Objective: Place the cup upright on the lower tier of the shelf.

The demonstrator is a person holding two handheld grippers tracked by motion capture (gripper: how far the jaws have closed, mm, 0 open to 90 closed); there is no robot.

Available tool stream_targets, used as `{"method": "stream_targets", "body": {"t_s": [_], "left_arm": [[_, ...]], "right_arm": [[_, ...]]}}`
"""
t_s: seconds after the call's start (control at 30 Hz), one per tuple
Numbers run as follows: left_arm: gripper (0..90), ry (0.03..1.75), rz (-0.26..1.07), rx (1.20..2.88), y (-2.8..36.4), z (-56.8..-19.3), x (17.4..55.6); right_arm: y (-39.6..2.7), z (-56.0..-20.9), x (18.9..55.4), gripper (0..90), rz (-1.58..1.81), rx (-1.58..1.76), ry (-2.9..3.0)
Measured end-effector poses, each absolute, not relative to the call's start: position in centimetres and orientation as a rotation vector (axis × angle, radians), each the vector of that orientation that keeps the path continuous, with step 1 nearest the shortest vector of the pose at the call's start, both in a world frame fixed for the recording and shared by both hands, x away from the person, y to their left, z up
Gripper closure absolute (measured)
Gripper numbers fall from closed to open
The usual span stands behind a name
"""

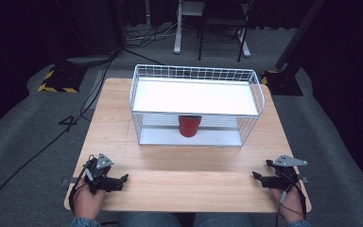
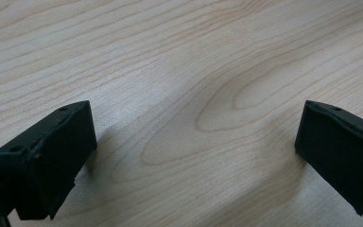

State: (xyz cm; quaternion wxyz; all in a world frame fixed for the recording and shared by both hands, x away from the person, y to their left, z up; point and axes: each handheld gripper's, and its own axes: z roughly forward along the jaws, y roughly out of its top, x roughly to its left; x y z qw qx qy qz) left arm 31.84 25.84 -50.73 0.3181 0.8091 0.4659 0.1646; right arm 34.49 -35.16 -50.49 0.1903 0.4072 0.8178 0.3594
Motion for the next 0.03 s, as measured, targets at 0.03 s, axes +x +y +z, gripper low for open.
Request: {"method": "stream_targets", "body": {"t_s": [0.03], "left_arm": [[0.0, 1.227, 0.434, 2.129, 25.83, -50.73, 31.84]], "right_arm": [[-35.17, -50.49, 34.5, 18.0, 1.01, 1.143, 2.299]]}}
